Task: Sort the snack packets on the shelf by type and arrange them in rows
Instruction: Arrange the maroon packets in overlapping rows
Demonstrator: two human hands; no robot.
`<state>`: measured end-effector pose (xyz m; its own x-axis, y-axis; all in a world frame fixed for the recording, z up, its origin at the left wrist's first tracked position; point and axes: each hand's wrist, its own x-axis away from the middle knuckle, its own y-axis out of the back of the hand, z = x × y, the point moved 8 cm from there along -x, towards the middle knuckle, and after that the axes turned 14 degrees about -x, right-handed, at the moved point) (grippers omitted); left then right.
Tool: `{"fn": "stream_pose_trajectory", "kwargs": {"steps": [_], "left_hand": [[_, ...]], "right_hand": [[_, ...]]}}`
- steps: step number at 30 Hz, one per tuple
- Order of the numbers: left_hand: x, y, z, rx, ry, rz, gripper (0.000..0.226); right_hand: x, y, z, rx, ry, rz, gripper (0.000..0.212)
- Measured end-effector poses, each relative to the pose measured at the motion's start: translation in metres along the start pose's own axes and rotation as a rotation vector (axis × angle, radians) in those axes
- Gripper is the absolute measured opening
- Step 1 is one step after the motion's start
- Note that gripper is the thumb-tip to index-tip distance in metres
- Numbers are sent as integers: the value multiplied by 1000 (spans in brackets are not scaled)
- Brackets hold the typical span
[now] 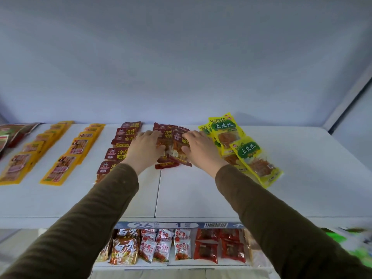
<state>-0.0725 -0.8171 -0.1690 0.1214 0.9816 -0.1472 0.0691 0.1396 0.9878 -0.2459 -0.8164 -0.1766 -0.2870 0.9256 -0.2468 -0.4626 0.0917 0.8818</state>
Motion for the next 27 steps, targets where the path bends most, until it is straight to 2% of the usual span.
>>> {"fn": "stream_pose_trajectory", "kwargs": {"steps": [6,11,13,16,19,24,27], "left_hand": [[-9,-27,6,98,32,83,59],[-16,-40,6,145,82,99,63],[-18,-46,8,172,126,117,66],[-23,-53,9,222,157,129,63],[-28,-57,11,419,231,135,51],[-28,-58,20,694,360,89,30],[-24,-61,24,803,411,62,45]], "right_hand": [[-4,-15,-13,-54,-109,29,53],[-11,-29,-32,-121,-293,119,78],[-15,-35,-36,-164,-325,129,82],[-22,-43,-40,-366,-374,82,82],[-30,-47,-46,-560,-436,-13,83],[-28,-54,-50,-1085,-535,-158,68],[-22,-62,-49,-1245,-600,-207,80]]}}
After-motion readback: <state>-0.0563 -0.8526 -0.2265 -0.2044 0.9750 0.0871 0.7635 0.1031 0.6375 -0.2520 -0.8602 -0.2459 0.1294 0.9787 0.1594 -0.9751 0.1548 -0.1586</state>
